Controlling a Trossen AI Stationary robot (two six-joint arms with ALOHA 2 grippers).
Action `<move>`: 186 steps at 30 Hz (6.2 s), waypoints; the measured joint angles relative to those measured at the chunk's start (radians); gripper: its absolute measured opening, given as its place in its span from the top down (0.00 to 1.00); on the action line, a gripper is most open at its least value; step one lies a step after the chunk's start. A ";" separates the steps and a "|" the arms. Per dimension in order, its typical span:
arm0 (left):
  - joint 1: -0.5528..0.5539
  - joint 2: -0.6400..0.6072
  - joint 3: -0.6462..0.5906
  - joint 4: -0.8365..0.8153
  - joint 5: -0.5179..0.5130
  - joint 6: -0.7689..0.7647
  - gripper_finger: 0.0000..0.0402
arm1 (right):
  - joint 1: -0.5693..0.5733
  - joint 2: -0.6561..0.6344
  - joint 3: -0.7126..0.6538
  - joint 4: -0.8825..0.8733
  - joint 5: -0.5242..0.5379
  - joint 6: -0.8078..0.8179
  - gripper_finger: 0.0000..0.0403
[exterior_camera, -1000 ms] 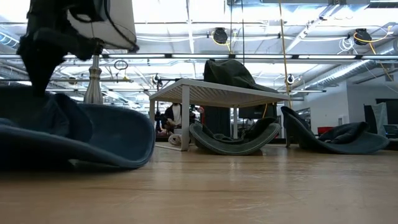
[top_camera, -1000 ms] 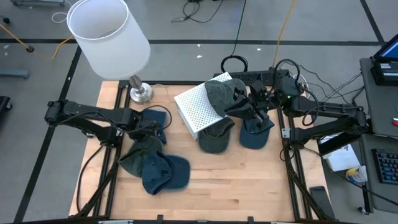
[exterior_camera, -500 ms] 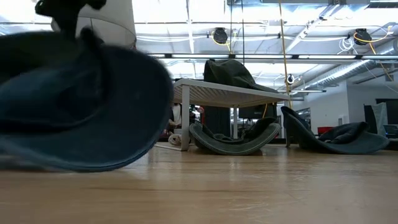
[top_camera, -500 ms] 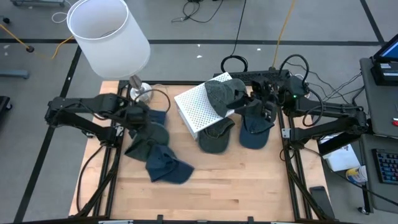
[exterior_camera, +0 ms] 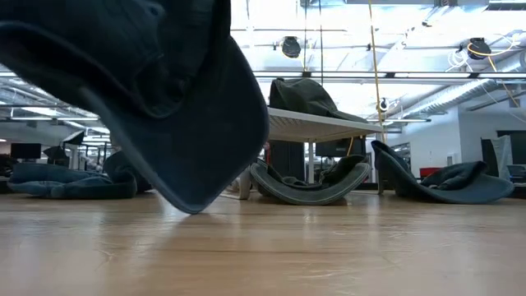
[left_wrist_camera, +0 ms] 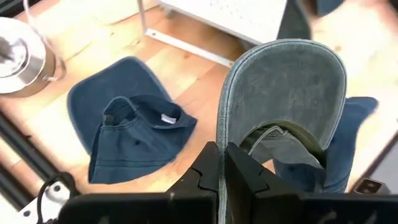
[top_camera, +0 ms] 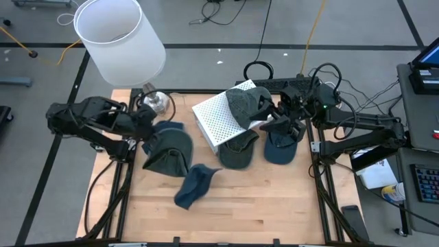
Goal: Pick & Place hat
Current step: Stack the green cap on top of the other green cap on the shelf
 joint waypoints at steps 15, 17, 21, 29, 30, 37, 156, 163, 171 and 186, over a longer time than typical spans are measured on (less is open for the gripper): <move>-0.061 0.000 0.106 -0.003 -0.134 -0.033 0.99 | 0.000 0.000 0.000 0.000 -0.009 0.007 0.48; -0.061 0.000 0.127 -0.002 -0.144 -0.028 0.99 | 0.000 0.000 0.000 0.000 -0.028 0.008 0.48; -0.061 0.000 0.159 0.022 -0.160 0.007 0.99 | 0.000 0.000 0.000 0.000 -0.032 0.008 0.48; -0.061 0.009 0.180 0.164 -0.191 0.103 0.99 | 0.000 0.000 0.000 0.000 -0.027 -0.001 0.48; -0.061 0.014 0.180 0.172 -0.196 0.110 0.99 | 0.000 0.000 0.000 0.000 -0.025 -0.012 0.48; -0.061 0.089 0.179 0.262 -0.238 0.184 0.99 | 0.047 -0.006 0.000 -0.062 0.074 -0.112 0.48; 0.124 0.285 0.178 1.321 0.389 -0.055 0.48 | 0.464 -0.200 0.000 0.174 0.155 -1.433 0.99; 0.125 0.360 0.178 1.448 0.476 -0.105 0.48 | 0.464 -0.164 0.000 0.224 0.155 -1.435 0.99; 0.088 0.464 0.178 1.606 0.572 -0.171 0.48 | 0.464 -0.155 0.000 0.258 0.155 -1.436 0.99; 0.062 0.635 0.178 2.025 0.622 -0.381 0.48 | 0.463 -0.130 0.000 0.223 0.156 -1.461 0.98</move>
